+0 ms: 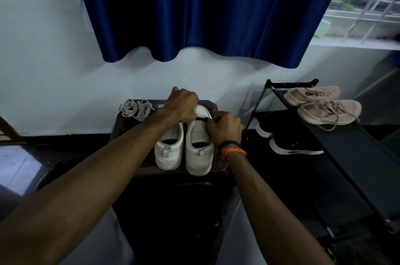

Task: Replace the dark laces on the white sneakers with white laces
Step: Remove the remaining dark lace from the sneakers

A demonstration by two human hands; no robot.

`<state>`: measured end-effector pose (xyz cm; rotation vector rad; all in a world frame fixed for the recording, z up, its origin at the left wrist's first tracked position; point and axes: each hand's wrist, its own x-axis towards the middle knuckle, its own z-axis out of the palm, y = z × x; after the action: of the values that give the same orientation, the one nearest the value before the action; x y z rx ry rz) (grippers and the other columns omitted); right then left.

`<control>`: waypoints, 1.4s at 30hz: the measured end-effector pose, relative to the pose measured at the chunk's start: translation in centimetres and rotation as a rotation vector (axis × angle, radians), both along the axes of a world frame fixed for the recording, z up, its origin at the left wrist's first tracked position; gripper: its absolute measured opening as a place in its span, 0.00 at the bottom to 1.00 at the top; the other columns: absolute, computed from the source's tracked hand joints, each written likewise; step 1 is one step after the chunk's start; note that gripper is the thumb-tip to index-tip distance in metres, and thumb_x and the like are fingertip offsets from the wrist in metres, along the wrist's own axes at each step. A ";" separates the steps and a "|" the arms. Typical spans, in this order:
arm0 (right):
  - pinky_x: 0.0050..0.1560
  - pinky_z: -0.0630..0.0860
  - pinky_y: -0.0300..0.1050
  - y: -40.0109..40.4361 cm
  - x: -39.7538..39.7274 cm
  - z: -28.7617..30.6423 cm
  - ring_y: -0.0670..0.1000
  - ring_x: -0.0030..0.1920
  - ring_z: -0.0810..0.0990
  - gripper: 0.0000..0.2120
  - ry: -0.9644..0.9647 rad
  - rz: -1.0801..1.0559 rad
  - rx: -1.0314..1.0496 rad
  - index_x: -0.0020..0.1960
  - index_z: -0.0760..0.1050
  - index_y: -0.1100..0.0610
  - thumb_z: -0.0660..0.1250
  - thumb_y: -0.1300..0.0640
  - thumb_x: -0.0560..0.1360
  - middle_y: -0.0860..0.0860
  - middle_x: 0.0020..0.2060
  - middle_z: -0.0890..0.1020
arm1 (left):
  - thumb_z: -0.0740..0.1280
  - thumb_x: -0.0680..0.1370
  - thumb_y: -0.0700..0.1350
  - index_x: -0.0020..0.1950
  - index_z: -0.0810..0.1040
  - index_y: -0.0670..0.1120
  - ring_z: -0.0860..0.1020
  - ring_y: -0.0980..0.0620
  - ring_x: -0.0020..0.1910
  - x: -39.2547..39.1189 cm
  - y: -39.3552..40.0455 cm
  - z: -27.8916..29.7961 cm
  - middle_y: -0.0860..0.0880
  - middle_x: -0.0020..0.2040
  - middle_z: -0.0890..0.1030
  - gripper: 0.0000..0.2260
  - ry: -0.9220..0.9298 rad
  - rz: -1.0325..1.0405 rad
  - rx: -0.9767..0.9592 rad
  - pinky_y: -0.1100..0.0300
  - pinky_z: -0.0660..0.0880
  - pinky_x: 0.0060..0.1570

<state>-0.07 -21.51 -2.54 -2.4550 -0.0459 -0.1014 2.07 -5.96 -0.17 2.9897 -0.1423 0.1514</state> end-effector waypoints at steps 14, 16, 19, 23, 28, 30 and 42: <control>0.43 0.71 0.45 -0.3 0.2 -0.3 0.64 0.47 0.81 0.07 0.005 0.007 0.030 0.45 0.82 0.57 0.68 0.55 0.70 0.60 0.42 0.83 | 0.71 0.73 0.40 0.39 0.83 0.47 0.80 0.47 0.48 0.4 -1.5 -0.1 0.50 0.43 0.85 0.04 0.022 -0.008 -0.052 0.54 0.69 0.59; 0.44 0.71 0.45 -0.3 0.2 -0.3 0.65 0.47 0.81 0.07 0.001 0.005 0.036 0.44 0.82 0.57 0.68 0.56 0.70 0.60 0.42 0.84 | 0.70 0.73 0.39 0.39 0.84 0.46 0.82 0.47 0.47 0.3 -0.5 0.0 0.50 0.42 0.85 0.05 -0.052 0.047 -0.083 0.52 0.71 0.60; 0.43 0.69 0.43 -0.4 0.2 -0.4 0.65 0.46 0.81 0.06 0.005 0.000 0.048 0.43 0.82 0.57 0.68 0.57 0.70 0.60 0.41 0.84 | 0.67 0.73 0.39 0.42 0.84 0.47 0.82 0.45 0.48 -0.4 2.1 1.3 0.50 0.44 0.85 0.07 -0.200 0.226 -0.122 0.50 0.71 0.59; 0.43 0.69 0.43 -0.4 0.3 -0.6 0.63 0.47 0.81 0.07 0.014 -0.003 0.048 0.44 0.83 0.56 0.67 0.57 0.70 0.58 0.41 0.84 | 0.65 0.74 0.41 0.53 0.82 0.42 0.79 0.39 0.54 -1.3 7.1 3.9 0.42 0.50 0.83 0.11 -0.307 0.569 -0.119 0.48 0.71 0.56; 0.43 0.70 0.42 -0.4 0.3 -0.5 0.62 0.46 0.81 0.06 0.017 0.005 0.044 0.44 0.82 0.56 0.67 0.58 0.70 0.57 0.41 0.84 | 0.68 0.73 0.41 0.51 0.84 0.43 0.78 0.37 0.57 -2.3 11.7 4.7 0.40 0.52 0.83 0.09 -0.262 0.687 -0.343 0.46 0.75 0.60; 0.45 0.72 0.44 -0.4 0.3 -0.3 0.61 0.48 0.82 0.08 0.019 0.031 0.035 0.46 0.83 0.54 0.67 0.58 0.70 0.56 0.43 0.85 | 0.71 0.69 0.43 0.46 0.84 0.46 0.80 0.41 0.54 -2.3 11.8 4.3 0.43 0.51 0.84 0.07 -0.153 0.638 -0.401 0.47 0.76 0.60; 0.52 0.71 0.40 -1.4 2.4 -1.7 0.53 0.57 0.80 0.30 0.100 0.333 -0.013 0.63 0.79 0.48 0.66 0.43 0.62 0.50 0.56 0.83 | 0.72 0.69 0.40 0.59 0.78 0.48 0.74 0.41 0.60 -2.2 4.6 0.8 0.45 0.58 0.77 0.19 -0.039 0.321 -0.236 0.49 0.64 0.63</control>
<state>2.32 -22.93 -4.24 -2.4253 -0.4095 0.1672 -0.09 -1.41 0.67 2.7528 0.3301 0.2431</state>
